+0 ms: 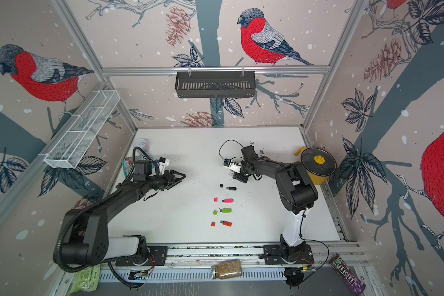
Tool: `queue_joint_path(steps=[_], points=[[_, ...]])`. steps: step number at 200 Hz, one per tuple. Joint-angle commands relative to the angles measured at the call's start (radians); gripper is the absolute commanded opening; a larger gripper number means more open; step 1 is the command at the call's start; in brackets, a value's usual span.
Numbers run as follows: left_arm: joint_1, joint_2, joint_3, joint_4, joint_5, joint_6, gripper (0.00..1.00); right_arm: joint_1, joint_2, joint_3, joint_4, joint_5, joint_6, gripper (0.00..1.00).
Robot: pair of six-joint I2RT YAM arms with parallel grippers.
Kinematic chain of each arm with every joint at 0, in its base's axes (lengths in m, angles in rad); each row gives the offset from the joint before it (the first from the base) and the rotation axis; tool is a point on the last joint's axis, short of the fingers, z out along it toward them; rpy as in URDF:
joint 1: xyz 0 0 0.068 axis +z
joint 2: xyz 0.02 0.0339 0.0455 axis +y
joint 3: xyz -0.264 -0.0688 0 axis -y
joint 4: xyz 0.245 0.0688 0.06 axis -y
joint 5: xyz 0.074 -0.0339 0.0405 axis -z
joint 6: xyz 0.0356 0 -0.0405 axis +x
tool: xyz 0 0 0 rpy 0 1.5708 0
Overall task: Close the usb drive cover
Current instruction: Place the USB drive at the center of the board, then adjust the USB drive at the center of the board.
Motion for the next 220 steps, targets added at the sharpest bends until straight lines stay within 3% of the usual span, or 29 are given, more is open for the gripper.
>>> queue_joint_path(steps=[1, 48, 113, 141, 220], points=[[-0.003, -0.009, -0.001, 0.028, 0.008, -0.008, 0.51, 0.001, -0.023, 0.004, 0.002, -0.008, 0.002, 0.35], [-0.034, -0.030, -0.009, 0.062, -0.002, -0.033, 0.51, 0.006, -0.117, -0.021, 0.011, -0.021, 0.008, 0.36], [-0.162, -0.050, -0.008, 0.158, -0.053, -0.109, 0.51, 0.087, -0.274, -0.169, 0.058, 0.045, 0.093, 0.37], [-0.190, -0.068, -0.002, 0.166, -0.085, -0.123, 0.51, 0.069, -0.268, -0.201, 0.103, 0.097, 0.148, 0.38], [-0.191, -0.053, -0.026, 0.151, -0.095, -0.093, 0.51, 0.053, -0.182, -0.199, 0.191, 0.145, 0.106, 0.45]])
